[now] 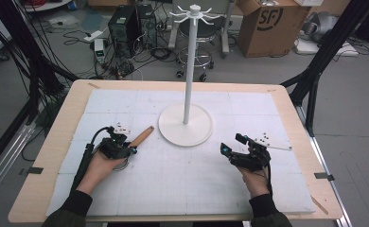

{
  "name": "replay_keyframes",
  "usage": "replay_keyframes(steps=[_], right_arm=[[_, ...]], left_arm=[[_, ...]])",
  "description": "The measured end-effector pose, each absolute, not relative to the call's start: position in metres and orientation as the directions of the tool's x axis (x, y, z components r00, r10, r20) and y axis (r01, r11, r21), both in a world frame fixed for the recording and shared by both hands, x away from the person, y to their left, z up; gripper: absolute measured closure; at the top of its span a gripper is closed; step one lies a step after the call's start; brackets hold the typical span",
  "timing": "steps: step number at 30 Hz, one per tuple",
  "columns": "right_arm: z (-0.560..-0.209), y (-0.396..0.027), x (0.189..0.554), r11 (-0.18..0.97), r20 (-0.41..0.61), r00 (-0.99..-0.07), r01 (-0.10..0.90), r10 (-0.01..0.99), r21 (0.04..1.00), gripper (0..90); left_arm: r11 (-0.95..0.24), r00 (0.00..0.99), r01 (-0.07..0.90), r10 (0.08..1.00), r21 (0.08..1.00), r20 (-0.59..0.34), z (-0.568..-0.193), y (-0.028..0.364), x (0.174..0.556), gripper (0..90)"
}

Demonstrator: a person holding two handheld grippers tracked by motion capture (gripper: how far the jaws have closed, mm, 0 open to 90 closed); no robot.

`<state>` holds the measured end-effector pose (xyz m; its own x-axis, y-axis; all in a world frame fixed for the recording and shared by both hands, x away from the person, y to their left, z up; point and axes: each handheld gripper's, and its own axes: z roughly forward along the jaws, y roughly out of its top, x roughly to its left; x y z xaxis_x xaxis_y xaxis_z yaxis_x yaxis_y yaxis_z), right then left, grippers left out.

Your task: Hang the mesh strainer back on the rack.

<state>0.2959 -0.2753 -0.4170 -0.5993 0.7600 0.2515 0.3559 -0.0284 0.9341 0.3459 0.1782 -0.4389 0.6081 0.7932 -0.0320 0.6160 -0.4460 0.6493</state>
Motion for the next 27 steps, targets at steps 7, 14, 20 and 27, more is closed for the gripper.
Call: replay_keyframes(steps=[7,14,20,27], right_arm=[[-0.417,-0.277,0.296,-0.033,0.253,-0.594,0.356,0.764,0.934,15.6],[-0.417,-0.278,0.295,-0.031,0.253,-0.591,0.359,0.766,0.933,15.6],[-0.418,-0.277,0.295,-0.026,0.251,-0.591,0.362,0.766,0.932,15.6],[-0.418,-0.278,0.295,-0.03,0.251,-0.588,0.359,0.769,0.933,15.6]], left_arm=[[-0.429,0.613,0.612,0.788,0.664,-0.055,-0.438,0.183,0.345,70.8],[-0.365,0.621,0.606,0.772,0.707,-0.134,-0.433,0.195,0.343,71.2],[-0.348,0.617,0.603,0.774,0.718,-0.143,-0.433,0.199,0.342,71.5],[-0.35,0.625,0.587,0.769,0.73,-0.134,-0.431,0.198,0.34,71.6]])
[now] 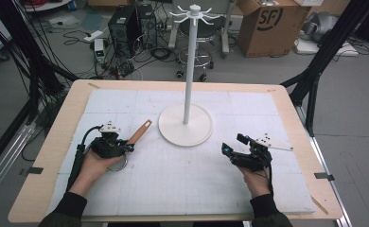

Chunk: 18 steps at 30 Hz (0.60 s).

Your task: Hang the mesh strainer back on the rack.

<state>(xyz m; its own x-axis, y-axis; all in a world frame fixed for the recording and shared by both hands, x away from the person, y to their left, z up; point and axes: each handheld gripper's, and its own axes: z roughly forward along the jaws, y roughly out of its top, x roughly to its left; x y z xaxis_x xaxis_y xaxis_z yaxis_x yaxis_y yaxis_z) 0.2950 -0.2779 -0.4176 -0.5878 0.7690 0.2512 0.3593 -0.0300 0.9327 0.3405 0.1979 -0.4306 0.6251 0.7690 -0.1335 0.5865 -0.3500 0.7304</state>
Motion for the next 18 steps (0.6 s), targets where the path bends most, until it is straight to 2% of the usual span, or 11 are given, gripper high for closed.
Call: replay_keyframes(steps=[10,18], right_arm=[[-0.418,-0.279,0.295,-0.031,0.25,-0.587,0.357,0.77,0.933,15.6],[-0.418,-0.279,0.295,-0.032,0.253,-0.588,0.359,0.769,0.933,15.6]], left_arm=[[-0.368,0.641,0.583,0.756,0.724,-0.131,-0.435,0.193,0.341,71.5],[-0.514,0.666,0.58,0.746,0.632,-0.004,-0.435,0.171,0.346,71.2]])
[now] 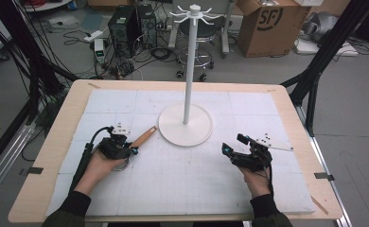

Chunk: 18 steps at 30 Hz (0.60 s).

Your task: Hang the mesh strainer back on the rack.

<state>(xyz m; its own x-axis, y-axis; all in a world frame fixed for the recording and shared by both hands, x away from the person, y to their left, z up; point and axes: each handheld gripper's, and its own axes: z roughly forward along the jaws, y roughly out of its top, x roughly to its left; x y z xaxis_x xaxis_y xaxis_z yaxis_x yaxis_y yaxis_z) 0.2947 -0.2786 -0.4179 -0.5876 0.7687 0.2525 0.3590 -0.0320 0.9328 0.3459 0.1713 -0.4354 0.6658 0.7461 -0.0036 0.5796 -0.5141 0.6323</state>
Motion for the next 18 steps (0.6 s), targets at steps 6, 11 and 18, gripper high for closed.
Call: replay_keyframes(steps=[6,11,18], right_arm=[[-0.418,-0.28,0.295,-0.031,0.251,-0.589,0.358,0.768,0.933,15.6],[-0.418,-0.28,0.295,-0.032,0.252,-0.59,0.357,0.767,0.934,15.6],[-0.417,-0.281,0.294,-0.04,0.253,-0.587,0.351,0.769,0.935,15.6]], left_arm=[[-0.607,0.685,0.594,0.726,0.528,0.063,-0.427,0.155,0.354,71.2],[-0.59,0.678,0.612,0.734,0.527,0.034,-0.428,0.156,0.356,71.2],[-0.569,0.678,0.595,0.734,0.568,0.026,-0.43,0.161,0.352,71.5]])
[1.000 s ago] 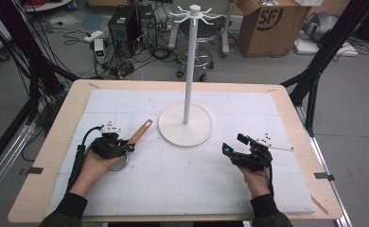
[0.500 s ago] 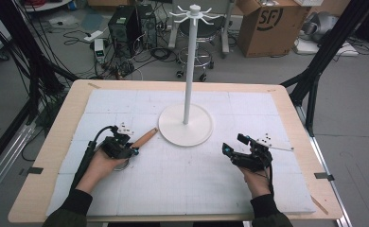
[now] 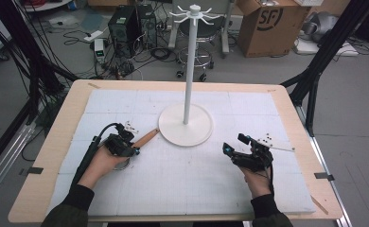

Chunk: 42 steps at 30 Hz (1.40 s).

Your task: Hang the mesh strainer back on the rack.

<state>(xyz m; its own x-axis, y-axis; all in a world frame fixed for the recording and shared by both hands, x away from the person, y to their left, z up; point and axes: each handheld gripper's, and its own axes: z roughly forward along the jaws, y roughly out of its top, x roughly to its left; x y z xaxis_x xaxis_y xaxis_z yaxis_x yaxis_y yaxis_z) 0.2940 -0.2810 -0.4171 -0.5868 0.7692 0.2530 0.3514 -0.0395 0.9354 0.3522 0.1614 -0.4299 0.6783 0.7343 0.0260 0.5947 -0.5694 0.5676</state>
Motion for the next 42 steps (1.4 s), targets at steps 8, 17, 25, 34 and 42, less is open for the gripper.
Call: replay_keyframes(steps=[8,17,25,34,42], right_arm=[[-0.418,-0.282,0.294,-0.039,0.252,-0.585,0.353,0.771,0.935,15.6],[-0.417,-0.282,0.293,-0.04,0.255,-0.583,0.356,0.772,0.934,15.6],[-0.418,-0.282,0.293,-0.033,0.249,-0.585,0.355,0.772,0.934,15.6],[-0.418,-0.282,0.294,-0.038,0.252,-0.584,0.353,0.772,0.935,15.6],[-0.419,-0.286,0.293,-0.04,0.258,-0.587,0.358,0.768,0.933,15.6]], left_arm=[[-0.433,0.68,0.585,0.722,0.686,-0.125,-0.419,0.186,0.346,71.5],[-0.268,0.687,0.56,0.679,0.784,-0.258,-0.413,0.203,0.341,71.4],[-0.08,0.716,0.522,0.581,0.849,-0.386,-0.399,0.21,0.338,71.5],[0.038,0.737,0.467,0.535,0.884,-0.412,-0.386,0.207,0.338,71.5],[0.096,0.764,0.413,0.505,0.906,-0.401,-0.364,0.196,0.345,71.4]])
